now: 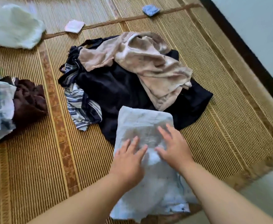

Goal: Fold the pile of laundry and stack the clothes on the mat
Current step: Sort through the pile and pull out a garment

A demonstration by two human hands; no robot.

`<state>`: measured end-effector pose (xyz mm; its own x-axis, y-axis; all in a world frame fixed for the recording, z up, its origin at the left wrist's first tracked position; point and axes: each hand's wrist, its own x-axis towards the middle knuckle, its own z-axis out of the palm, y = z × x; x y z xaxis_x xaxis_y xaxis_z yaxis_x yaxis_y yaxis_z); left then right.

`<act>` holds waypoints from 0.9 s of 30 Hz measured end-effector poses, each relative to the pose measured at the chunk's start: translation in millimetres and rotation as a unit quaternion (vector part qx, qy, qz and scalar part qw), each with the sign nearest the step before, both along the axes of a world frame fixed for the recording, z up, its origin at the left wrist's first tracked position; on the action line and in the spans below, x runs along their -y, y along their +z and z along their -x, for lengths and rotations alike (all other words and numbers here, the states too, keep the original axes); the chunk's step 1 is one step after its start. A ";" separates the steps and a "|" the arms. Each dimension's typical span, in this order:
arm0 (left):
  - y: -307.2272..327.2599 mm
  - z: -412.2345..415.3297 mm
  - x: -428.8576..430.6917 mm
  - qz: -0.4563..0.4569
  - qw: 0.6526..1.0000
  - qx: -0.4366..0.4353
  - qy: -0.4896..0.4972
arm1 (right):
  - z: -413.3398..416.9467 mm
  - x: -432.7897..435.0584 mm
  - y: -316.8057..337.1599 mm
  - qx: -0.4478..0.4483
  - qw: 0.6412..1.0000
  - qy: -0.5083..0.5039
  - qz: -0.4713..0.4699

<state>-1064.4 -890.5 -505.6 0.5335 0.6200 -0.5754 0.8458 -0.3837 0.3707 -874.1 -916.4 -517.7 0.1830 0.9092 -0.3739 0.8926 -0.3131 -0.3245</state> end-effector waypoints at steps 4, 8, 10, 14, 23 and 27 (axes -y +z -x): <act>-23.0 -1.2 -26.0 0.025 0.987 -0.118 -0.106 | -4.9 -2.7 -19.0 0.069 0.969 0.138 0.191; -17.6 -20.7 -57.2 -0.054 0.998 -0.027 0.026 | -14.5 -38.0 -7.9 0.013 1.000 -0.003 -0.002; -15.7 -28.6 -78.1 -0.131 0.975 0.018 0.177 | -20.8 -61.1 -1.0 -0.018 0.993 -0.068 -0.091; -12.2 -29.3 -117.8 0.083 0.854 0.051 0.511 | -25.7 -89.6 0.2 -0.087 0.989 -0.095 0.070; 14.1 -3.0 -135.7 0.164 0.908 0.079 0.377 | -29.1 -108.0 16.5 -0.056 0.978 0.009 0.202; 42.2 -4.3 -150.7 0.050 0.954 0.107 0.276 | -33.5 -108.5 36.9 -0.052 0.996 0.003 0.078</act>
<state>-1060.2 -739.9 -463.4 0.2534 0.7887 -0.5601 0.8091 0.1445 0.5696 -840.6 -807.9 -480.8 0.1301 0.8399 -0.5269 0.8584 -0.3614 -0.3641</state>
